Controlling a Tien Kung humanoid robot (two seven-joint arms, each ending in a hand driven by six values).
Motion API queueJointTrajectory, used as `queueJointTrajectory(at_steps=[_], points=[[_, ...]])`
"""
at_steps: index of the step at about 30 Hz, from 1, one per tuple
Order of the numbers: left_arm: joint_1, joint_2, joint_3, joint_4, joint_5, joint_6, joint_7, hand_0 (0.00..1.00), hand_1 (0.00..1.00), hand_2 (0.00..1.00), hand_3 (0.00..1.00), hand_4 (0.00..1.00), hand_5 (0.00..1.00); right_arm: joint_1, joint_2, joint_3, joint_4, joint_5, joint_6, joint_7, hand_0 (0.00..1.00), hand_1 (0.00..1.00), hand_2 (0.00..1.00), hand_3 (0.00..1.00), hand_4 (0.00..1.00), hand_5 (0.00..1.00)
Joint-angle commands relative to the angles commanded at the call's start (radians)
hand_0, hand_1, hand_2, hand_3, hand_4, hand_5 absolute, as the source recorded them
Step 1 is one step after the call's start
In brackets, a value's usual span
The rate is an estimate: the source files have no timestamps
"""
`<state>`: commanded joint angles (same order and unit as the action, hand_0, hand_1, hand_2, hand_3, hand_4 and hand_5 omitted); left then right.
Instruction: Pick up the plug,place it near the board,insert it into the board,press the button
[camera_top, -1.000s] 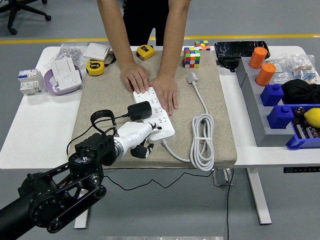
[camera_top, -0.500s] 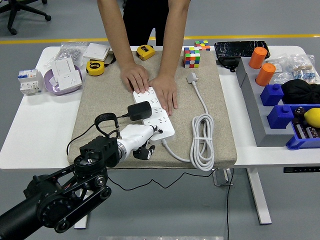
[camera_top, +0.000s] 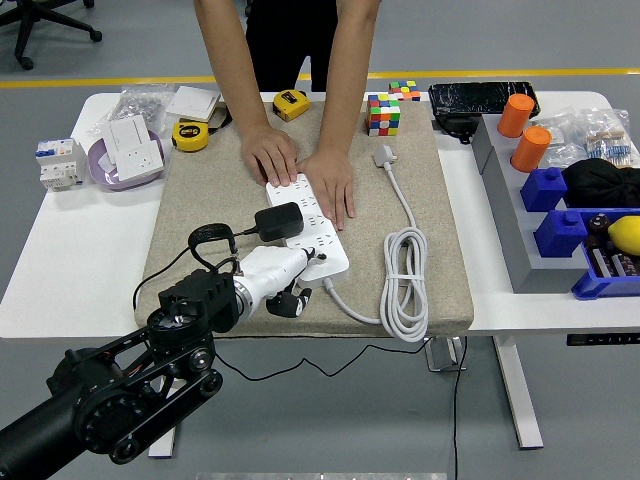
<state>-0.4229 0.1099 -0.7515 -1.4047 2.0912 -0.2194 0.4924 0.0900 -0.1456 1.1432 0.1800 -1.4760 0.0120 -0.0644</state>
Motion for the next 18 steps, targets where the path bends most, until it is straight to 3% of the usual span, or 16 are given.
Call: queueJointTrajectory(at_steps=[9, 14, 18], points=[[-0.004, 0.001, 0.002, 0.011, 0.003, -0.01, 0.003, 0.107, 0.054, 0.166, 0.919, 0.433, 0.107, 0.003, -0.001, 0.007, 0.0, -0.004, 0.0, -0.001, 0.804, 0.716, 0.693, 0.608, 0.893, 0.573], [-0.012, 0.005, 0.006, 0.019, -0.011, -0.073, 0.032, 0.107, 0.054, 0.166, 0.906, 0.432, 0.103, 0.005, -0.001, 0.008, 0.0, -0.003, -0.001, -0.001, 0.803, 0.716, 0.694, 0.607, 0.893, 0.573], [-0.014, 0.007, 0.005, 0.015, -0.005, -0.072, 0.027, 0.107, 0.055, 0.166, 0.897, 0.43, 0.102, 0.005, 0.0, 0.009, 0.0, -0.004, 0.0, -0.001, 0.803, 0.716, 0.693, 0.608, 0.892, 0.572]])
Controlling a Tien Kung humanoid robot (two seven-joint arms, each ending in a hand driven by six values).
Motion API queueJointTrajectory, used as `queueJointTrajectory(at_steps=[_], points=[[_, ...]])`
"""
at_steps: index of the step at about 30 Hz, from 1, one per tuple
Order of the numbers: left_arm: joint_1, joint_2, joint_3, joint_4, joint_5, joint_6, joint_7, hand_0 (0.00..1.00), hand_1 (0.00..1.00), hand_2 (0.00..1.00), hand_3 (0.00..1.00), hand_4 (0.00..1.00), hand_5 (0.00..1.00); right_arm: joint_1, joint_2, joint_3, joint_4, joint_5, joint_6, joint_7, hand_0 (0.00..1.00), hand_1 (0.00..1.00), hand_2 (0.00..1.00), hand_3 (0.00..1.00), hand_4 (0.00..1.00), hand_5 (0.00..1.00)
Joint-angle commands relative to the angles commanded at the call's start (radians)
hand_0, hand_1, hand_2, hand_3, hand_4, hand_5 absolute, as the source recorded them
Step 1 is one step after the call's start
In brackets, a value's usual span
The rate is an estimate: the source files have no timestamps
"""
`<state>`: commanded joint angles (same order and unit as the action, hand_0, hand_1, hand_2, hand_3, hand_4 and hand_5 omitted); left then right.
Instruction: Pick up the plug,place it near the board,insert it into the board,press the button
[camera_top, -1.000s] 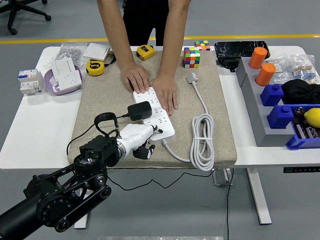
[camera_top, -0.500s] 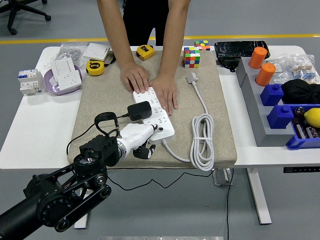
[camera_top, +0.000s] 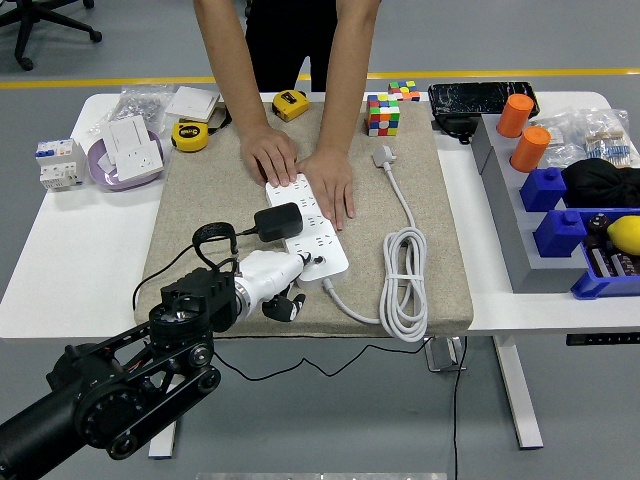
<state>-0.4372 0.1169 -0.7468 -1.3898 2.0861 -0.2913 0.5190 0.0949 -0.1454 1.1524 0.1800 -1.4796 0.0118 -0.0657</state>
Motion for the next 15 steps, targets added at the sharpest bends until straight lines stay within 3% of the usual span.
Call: queueJointTrajectory(at_steps=[5, 10, 13, 15], points=[[-0.004, 0.001, -0.003, -0.007, 0.005, 0.013, -0.012, 0.107, 0.055, 0.166, 0.897, 0.43, 0.102, 0.001, 0.002, -0.002, 0.0, 0.003, 0.0, 0.001, 0.803, 0.716, 0.693, 0.608, 0.892, 0.572], [0.009, 0.005, -0.03, -0.067, 0.01, 0.033, -0.033, 0.108, 0.055, 0.166, 0.874, 0.429, 0.1, 0.001, 0.002, 0.001, 0.0, 0.001, 0.0, 0.0, 0.803, 0.716, 0.693, 0.607, 0.893, 0.573], [0.044, 0.0, -0.083, -0.133, 0.004, 0.071, -0.071, 0.117, 0.065, 0.174, 0.802, 0.43, 0.098, 0.0, 0.003, 0.003, 0.0, 0.0, 0.0, 0.0, 0.804, 0.716, 0.694, 0.607, 0.892, 0.572], [0.076, -0.003, -0.124, -0.177, -0.015, 0.129, -0.121, 0.117, 0.065, 0.174, 0.802, 0.43, 0.098, 0.001, 0.004, 0.003, 0.0, 0.001, -0.001, 0.0, 0.804, 0.716, 0.694, 0.607, 0.892, 0.572]])
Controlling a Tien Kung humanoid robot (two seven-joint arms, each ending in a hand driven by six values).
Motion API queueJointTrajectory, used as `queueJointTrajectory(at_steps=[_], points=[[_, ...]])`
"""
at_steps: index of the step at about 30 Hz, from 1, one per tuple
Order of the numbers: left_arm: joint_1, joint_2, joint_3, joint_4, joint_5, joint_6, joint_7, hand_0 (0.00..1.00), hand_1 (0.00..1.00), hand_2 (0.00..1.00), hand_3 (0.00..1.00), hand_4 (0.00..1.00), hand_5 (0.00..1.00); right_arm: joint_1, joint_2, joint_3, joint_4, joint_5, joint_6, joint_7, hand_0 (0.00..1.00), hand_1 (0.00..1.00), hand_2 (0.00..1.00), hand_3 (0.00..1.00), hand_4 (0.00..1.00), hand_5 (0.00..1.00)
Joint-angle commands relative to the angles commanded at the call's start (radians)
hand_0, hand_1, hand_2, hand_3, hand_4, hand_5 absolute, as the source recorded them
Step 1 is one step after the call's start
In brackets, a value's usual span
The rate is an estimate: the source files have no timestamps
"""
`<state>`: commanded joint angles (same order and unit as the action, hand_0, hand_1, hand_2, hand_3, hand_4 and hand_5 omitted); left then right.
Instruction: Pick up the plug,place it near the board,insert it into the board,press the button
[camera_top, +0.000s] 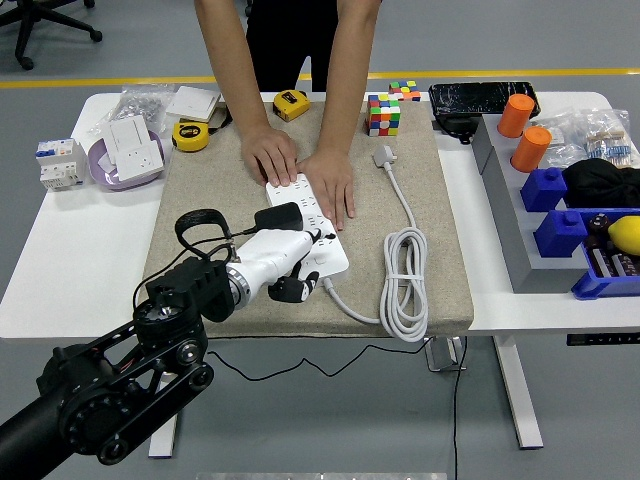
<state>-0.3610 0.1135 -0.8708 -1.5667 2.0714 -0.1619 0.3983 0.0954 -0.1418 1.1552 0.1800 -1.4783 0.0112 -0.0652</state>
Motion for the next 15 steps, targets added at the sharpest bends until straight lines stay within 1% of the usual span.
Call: queueJointTrajectory(at_steps=[2, 3, 4, 6, 7, 8, 9, 11, 13, 15], points=[[0.038, -0.003, -0.038, -0.028, -0.061, 0.071, -0.068, 0.117, 0.065, 0.174, 0.802, 0.43, 0.098, -0.001, 0.001, 0.001, 0.0, 0.0, 0.0, 0.0, 0.804, 0.716, 0.694, 0.607, 0.892, 0.572], [0.068, -0.005, -0.062, -0.034, -0.107, 0.115, -0.113, 0.501, 0.56, 0.567, 0.909, 0.841, 0.22, -0.003, 0.001, 0.002, 0.0, -0.002, 0.0, 0.0, 0.804, 0.716, 0.694, 0.608, 0.892, 0.573], [0.091, -0.007, -0.075, -0.037, -0.152, 0.16, -0.159, 0.501, 0.56, 0.567, 0.909, 0.841, 0.22, -0.004, 0.002, 0.003, 0.0, -0.003, 0.0, 0.0, 0.804, 0.716, 0.694, 0.608, 0.892, 0.573], [0.131, -0.01, -0.091, -0.041, -0.23, 0.211, -0.237, 0.501, 0.56, 0.567, 0.909, 0.841, 0.22, -0.006, 0.002, 0.004, 0.0, -0.005, 0.0, 0.0, 0.804, 0.716, 0.694, 0.608, 0.892, 0.573], [0.153, -0.011, -0.097, -0.044, -0.276, 0.22, -0.282, 0.501, 0.56, 0.567, 0.909, 0.841, 0.22, -0.007, 0.003, 0.004, 0.0, -0.005, 0.0, 0.0, 0.804, 0.716, 0.694, 0.608, 0.892, 0.573], [0.171, -0.013, -0.101, -0.047, -0.321, 0.218, -0.327, 0.501, 0.56, 0.567, 0.909, 0.841, 0.22, -0.008, 0.003, 0.004, 0.0, -0.006, 0.0, 0.0, 0.804, 0.716, 0.694, 0.608, 0.892, 0.573], [0.185, -0.014, -0.105, -0.049, -0.36, 0.212, -0.363, 0.998, 0.998, 0.998, 0.998, 0.998, 0.394, -0.009, 0.003, 0.005, 0.0, -0.006, 0.0, 0.0, 0.804, 0.716, 0.694, 0.608, 0.892, 0.573], [0.219, -0.019, -0.117, -0.053, -0.445, 0.196, -0.436, 0.998, 0.998, 0.998, 0.998, 0.998, 0.394, -0.01, 0.004, 0.002, 0.0, -0.005, 0.0, 0.001, 0.804, 0.716, 0.694, 0.608, 0.892, 0.573], [0.241, -0.021, -0.128, -0.052, -0.529, 0.196, -0.473, 0.998, 0.998, 0.998, 0.998, 0.998, 0.394, -0.011, 0.004, 0.0, 0.0, -0.004, 0.0, 0.001, 0.804, 0.716, 0.694, 0.608, 0.892, 0.573], [0.264, -0.02, -0.143, -0.047, -0.614, 0.203, -0.492, 0.998, 0.998, 0.998, 0.998, 0.998, 0.403, -0.012, 0.005, 0.0, 0.0, -0.005, 0.0, 0.001, 0.803, 0.716, 0.694, 0.608, 0.892, 0.573]])
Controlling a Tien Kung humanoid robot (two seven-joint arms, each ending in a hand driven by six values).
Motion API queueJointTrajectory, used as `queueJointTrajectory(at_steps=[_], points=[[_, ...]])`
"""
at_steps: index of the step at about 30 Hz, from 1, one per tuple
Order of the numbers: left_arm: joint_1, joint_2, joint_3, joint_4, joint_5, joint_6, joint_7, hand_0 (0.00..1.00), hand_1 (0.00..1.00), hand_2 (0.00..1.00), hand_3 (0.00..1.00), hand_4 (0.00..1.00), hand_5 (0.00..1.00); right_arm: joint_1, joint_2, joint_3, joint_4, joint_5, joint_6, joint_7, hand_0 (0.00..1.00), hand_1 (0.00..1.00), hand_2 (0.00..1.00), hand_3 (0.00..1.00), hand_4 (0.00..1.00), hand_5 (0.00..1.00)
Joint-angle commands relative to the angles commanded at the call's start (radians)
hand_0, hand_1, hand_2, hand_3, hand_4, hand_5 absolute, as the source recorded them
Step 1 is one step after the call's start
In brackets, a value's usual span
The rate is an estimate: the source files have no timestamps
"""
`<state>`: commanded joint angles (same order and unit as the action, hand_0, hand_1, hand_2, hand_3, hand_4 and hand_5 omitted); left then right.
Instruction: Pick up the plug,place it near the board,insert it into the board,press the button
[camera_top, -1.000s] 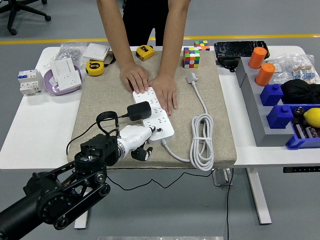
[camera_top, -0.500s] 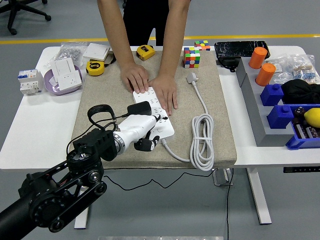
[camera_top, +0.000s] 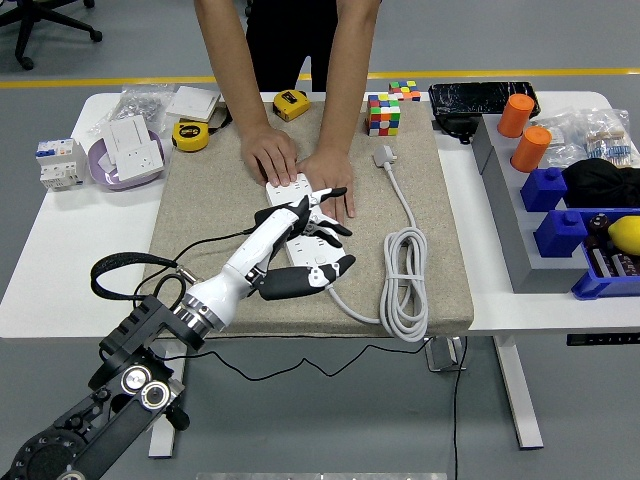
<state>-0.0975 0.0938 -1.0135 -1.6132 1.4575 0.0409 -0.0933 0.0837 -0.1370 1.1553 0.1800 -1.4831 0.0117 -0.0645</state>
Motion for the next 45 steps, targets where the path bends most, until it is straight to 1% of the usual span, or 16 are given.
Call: queueJointTrajectory(at_steps=[5, 6, 9, 11, 12, 17, 18, 20, 21, 23, 24, 27, 32, 37, 39, 45], points=[[0.016, 0.009, -0.015, 0.013, -0.214, 0.019, 0.002, 0.998, 0.998, 0.998, 0.998, 0.998, 0.403, -0.002, -0.002, 0.002, 0.0, -0.003, 0.0, -0.001, 0.803, 0.716, 0.694, 0.608, 0.892, 0.573], [0.014, 0.01, -0.019, 0.018, -0.254, 0.024, 0.011, 0.849, 0.921, 0.91, 0.998, 0.998, 0.414, -0.002, -0.002, 0.002, 0.0, -0.003, 0.0, -0.001, 0.802, 0.716, 0.693, 0.608, 0.892, 0.572], [-0.004, 0.019, -0.027, 0.038, -0.377, 0.051, 0.05, 0.849, 0.921, 0.91, 0.998, 0.998, 0.414, -0.001, -0.002, 0.0, 0.0, -0.001, 0.0, 0.0, 0.802, 0.716, 0.693, 0.608, 0.892, 0.572], [-0.034, 0.034, -0.018, 0.057, -0.463, 0.059, 0.089, 0.849, 0.921, 0.91, 0.998, 0.998, 0.414, 0.001, -0.003, -0.003, 0.0, 0.001, 0.0, 0.0, 0.802, 0.716, 0.693, 0.608, 0.892, 0.572], [-0.047, 0.04, -0.013, 0.062, -0.444, 0.055, 0.105, 0.282, 0.457, 0.497, 0.998, 0.8, 0.209, 0.002, -0.003, -0.004, 0.0, 0.002, 0.0, 0.0, 0.803, 0.716, 0.693, 0.607, 0.892, 0.573], [-0.135, 0.065, 0.041, 0.1, -0.251, 0.027, 0.192, 0.282, 0.457, 0.497, 0.998, 0.8, 0.209, 0.003, -0.004, -0.004, 0.0, 0.003, 0.0, 0.0, 0.803, 0.716, 0.693, 0.607, 0.892, 0.573], [-0.159, 0.07, 0.058, 0.11, -0.206, 0.017, 0.212, 0.113, 0.073, 0.167, 0.895, 0.644, 0.127, 0.003, -0.004, -0.003, 0.0, 0.002, 0.0, -0.001, 0.802, 0.716, 0.694, 0.607, 0.892, 0.573], [-0.185, 0.075, 0.076, 0.121, -0.136, 0.001, 0.233, 0.113, 0.073, 0.167, 0.895, 0.644, 0.127, 0.003, -0.004, -0.002, 0.0, 0.001, 0.001, -0.002, 0.802, 0.716, 0.694, 0.607, 0.892, 0.573], [-0.215, 0.083, 0.102, 0.134, -0.091, -0.027, 0.262, 0.113, 0.073, 0.167, 0.895, 0.644, 0.127, 0.003, -0.004, -0.002, 0.0, 0.001, 0.0, -0.002, 0.802, 0.716, 0.694, 0.607, 0.892, 0.573], [-0.253, 0.09, 0.135, 0.15, -0.006, -0.062, 0.297, 0.113, 0.073, 0.167, 0.895, 0.644, 0.127, 0.005, -0.005, -0.002, 0.0, 0.002, 0.0, -0.002, 0.802, 0.716, 0.694, 0.607, 0.892, 0.573], [-0.272, 0.092, 0.153, 0.16, 0.039, -0.079, 0.316, 0.099, 0.047, 0.159, 0.877, 0.58, 0.091, 0.006, -0.005, -0.004, 0.0, 0.003, 0.0, -0.001, 0.803, 0.716, 0.694, 0.607, 0.892, 0.573], [-0.309, 0.09, 0.194, 0.187, 0.163, -0.108, 0.356, 0.099, 0.047, 0.159, 0.877, 0.58, 0.091, 0.007, -0.004, -0.005, 0.0, 0.005, 0.0, -0.001, 0.803, 0.716, 0.694, 0.607, 0.892, 0.573], [-0.336, 0.077, 0.228, 0.219, 0.37, -0.123, 0.38, 0.094, 0.042, 0.157, 0.876, 0.554, 0.065, 0.007, -0.005, 0.002, 0.0, -0.001, 0.001, -0.003, 0.802, 0.716, 0.694, 0.607, 0.891, 0.573], [-0.346, 0.071, 0.239, 0.239, 0.572, -0.139, 0.395, 0.092, 0.038, 0.157, 0.875, 0.543, 0.053, 0.012, -0.005, -0.002, 0.0, 0.005, 0.0, -0.002, 0.803, 0.716, 0.694, 0.607, 0.891, 0.572], [-0.348, 0.071, 0.243, 0.245, 0.599, -0.155, 0.404, 0.092, 0.038, 0.157, 0.875, 0.543, 0.053, 0.013, -0.005, -0.005, 0.0, 0.008, 0.0, -0.001, 0.803, 0.716, 0.694, 0.607, 0.891, 0.572], [-0.347, 0.075, 0.253, 0.255, 0.604, -0.187, 0.428, 0.092, 0.037, 0.157, 0.871, 0.525, 0.031, 0.012, -0.004, -0.002, 0.0, 0.006, 0.0, -0.002, 0.803, 0.716, 0.693, 0.608, 0.891, 0.572]])
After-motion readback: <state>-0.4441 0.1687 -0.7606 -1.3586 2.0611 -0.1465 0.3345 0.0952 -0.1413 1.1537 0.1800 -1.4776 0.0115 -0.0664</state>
